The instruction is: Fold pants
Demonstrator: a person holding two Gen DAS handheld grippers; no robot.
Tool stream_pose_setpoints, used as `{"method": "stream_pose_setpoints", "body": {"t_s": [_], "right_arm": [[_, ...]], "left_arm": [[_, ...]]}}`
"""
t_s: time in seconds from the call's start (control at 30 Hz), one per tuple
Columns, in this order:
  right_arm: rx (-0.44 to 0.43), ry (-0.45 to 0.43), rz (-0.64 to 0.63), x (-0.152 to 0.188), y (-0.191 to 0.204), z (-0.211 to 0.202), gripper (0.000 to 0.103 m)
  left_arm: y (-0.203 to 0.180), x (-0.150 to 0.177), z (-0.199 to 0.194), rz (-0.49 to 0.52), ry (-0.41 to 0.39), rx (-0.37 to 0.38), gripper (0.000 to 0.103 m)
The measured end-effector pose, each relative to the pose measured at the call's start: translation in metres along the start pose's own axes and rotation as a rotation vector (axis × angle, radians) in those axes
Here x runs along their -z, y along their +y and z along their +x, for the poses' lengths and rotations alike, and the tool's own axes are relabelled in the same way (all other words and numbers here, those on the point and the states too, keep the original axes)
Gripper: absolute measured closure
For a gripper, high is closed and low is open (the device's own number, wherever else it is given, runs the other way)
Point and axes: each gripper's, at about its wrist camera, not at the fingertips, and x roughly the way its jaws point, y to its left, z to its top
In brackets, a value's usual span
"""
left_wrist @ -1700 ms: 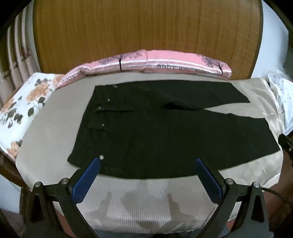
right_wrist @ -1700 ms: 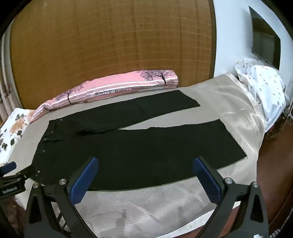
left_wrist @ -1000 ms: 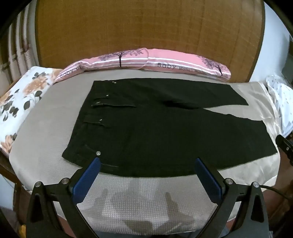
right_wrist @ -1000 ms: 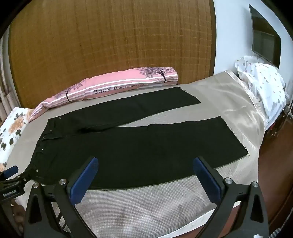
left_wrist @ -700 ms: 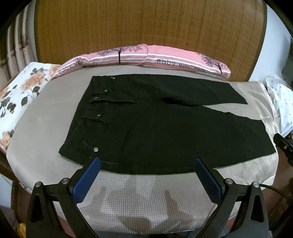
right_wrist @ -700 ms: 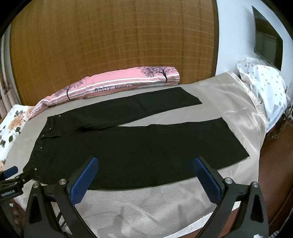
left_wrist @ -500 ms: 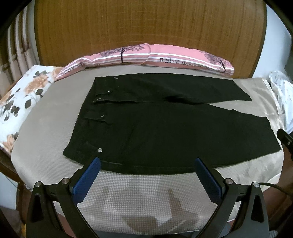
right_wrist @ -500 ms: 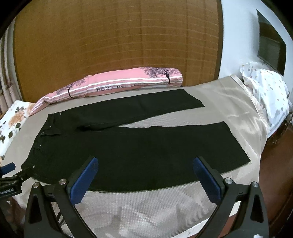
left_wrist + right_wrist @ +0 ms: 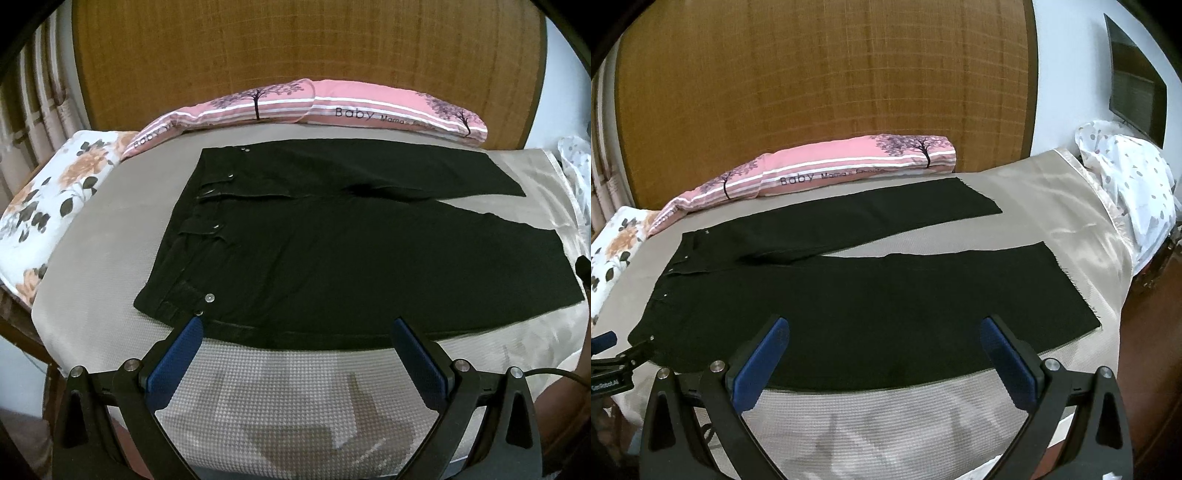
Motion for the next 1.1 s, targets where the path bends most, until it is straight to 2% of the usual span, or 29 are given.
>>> {"method": "stream_pose_setpoints", "body": {"t_s": [0.27, 1.1], "right_arm": [[-0.004, -0.008, -0.027, 0.000, 0.005, 0.001, 0.001], [-0.009, -0.009, 0.006, -0.001, 0.004, 0.001, 0.001]], "left_arm": [[0.000, 0.004, 0.001, 0.001, 0.002, -0.003, 0.002], [0.001, 0.013, 0.006, 0.007, 0.011, -0.011, 0.002]]}}
